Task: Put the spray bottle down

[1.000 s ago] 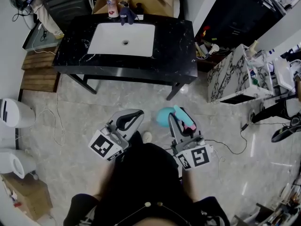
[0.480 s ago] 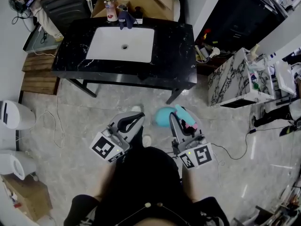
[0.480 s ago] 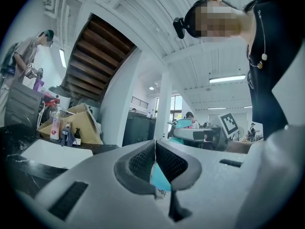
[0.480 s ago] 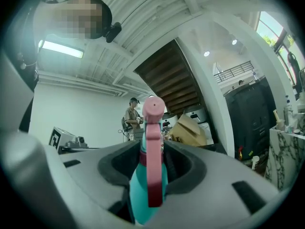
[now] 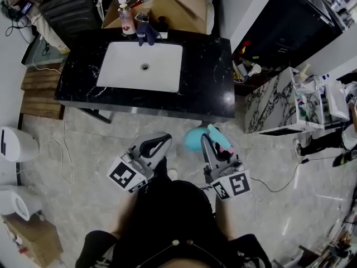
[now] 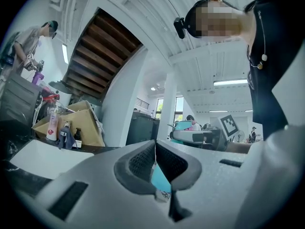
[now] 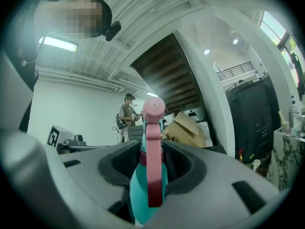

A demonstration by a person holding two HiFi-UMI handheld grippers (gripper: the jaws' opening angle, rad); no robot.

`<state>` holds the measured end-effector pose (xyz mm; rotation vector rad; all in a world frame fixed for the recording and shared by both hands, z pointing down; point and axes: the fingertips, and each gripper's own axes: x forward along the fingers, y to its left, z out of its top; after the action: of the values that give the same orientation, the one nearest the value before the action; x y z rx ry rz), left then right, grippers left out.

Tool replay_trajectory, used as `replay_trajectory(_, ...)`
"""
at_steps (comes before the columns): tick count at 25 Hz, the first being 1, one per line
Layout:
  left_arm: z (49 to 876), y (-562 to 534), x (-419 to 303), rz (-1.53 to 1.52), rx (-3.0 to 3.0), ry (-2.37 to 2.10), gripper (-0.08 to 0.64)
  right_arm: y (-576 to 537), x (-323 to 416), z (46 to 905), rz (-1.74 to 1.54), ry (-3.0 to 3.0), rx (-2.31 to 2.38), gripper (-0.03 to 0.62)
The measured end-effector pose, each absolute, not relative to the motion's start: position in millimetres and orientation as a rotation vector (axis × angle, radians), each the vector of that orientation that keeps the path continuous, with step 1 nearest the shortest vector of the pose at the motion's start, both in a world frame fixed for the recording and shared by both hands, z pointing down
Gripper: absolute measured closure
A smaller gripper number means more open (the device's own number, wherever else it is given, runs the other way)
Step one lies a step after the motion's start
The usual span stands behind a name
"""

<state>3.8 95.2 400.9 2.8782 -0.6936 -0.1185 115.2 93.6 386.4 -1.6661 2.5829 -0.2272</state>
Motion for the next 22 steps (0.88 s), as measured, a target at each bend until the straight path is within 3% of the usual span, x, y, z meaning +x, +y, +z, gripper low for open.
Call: replay_trajectory(22,416,-106,-28,-0.049,2.874,-0.630,0.551,-136,99,405,-0.118,2.622,-1.820,0.434)
